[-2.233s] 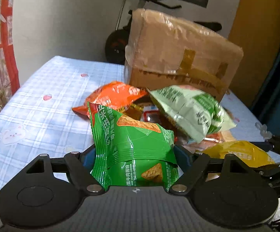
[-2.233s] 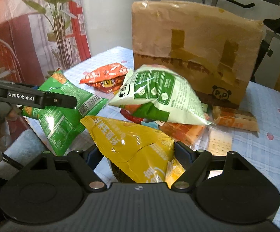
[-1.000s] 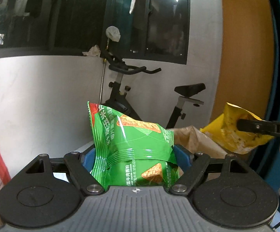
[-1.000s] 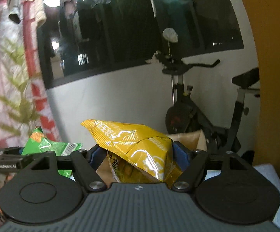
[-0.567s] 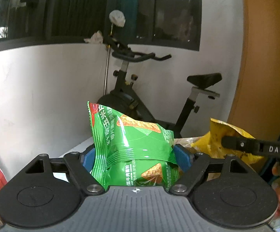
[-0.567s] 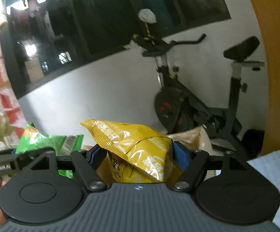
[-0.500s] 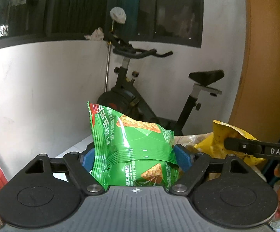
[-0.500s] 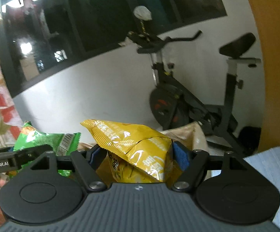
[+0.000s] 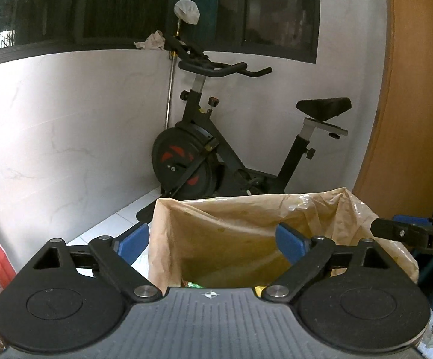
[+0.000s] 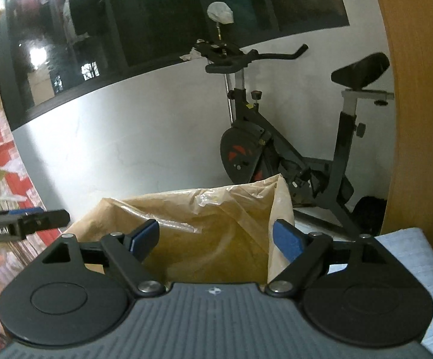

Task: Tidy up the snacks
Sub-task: 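Open both tools to drop the packets into the box, then move both tools back down to the remaining snack packets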

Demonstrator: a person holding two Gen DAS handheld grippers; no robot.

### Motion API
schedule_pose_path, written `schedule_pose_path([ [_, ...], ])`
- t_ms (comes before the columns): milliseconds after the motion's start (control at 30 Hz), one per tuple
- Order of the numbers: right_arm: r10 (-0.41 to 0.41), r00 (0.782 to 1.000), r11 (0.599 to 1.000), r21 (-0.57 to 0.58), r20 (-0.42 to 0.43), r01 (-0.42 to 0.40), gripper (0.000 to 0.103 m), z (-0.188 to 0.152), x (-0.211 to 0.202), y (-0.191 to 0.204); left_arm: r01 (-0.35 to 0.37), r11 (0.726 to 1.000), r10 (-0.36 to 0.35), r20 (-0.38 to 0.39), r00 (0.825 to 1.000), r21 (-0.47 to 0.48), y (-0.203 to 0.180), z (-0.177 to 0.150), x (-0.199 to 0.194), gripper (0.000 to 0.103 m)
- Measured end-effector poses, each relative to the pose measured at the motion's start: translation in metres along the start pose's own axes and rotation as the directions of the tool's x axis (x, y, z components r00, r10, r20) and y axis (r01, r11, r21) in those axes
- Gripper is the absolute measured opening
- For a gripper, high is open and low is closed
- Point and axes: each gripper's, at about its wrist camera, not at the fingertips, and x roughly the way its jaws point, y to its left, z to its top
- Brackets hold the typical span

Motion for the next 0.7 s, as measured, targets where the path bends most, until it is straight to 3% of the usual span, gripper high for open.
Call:
schedule_pose_path([
  [700,0.001,0.998,0.996,-0.088,0.063,0.005,0.087,-0.043,-0.064,0.029,0.020,0.999,-0.019,0.024,1.000,-0.037,0.018,-0.042,-0.077,0.093],
])
